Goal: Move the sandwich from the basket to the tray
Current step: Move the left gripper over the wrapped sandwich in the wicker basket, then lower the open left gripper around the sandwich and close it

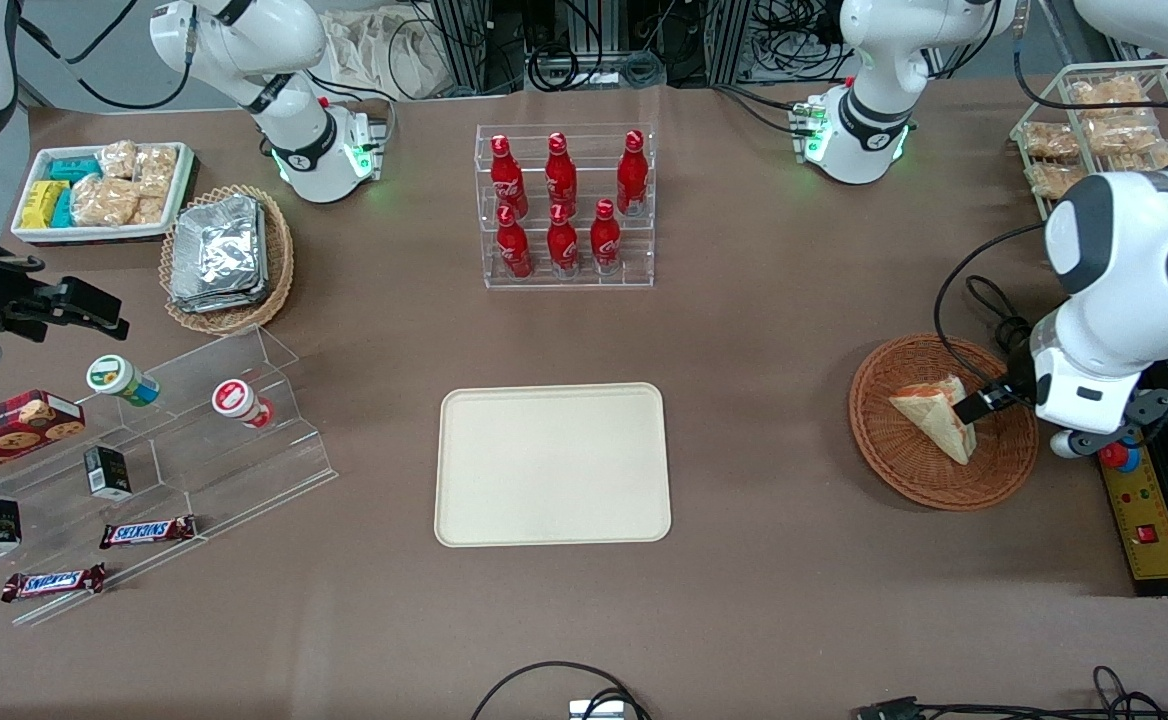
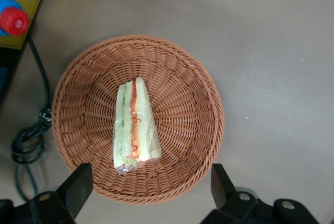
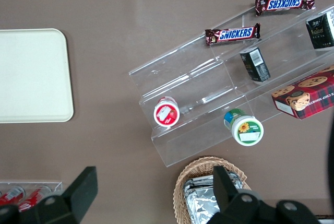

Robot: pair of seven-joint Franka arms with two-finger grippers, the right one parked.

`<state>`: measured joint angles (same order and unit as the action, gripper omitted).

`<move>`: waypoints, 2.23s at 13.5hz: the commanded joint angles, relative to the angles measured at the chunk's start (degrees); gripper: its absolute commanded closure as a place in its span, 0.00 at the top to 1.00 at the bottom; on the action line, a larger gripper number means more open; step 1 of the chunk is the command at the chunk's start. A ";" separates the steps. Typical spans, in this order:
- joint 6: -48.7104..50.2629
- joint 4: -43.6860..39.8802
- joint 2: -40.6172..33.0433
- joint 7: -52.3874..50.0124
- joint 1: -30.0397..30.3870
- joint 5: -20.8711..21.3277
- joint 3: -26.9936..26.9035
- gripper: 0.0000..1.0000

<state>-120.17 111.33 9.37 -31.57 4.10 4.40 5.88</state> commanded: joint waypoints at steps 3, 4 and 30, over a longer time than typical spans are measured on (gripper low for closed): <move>-8.57 8.71 -2.07 -7.35 0.20 0.70 0.10 1.00; -10.94 10.64 -1.99 -8.15 0.20 0.70 0.10 1.00; -31.18 22.00 3.64 -11.23 3.10 1.58 -0.43 0.24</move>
<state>-150.78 133.08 13.99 -42.66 7.01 4.72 5.48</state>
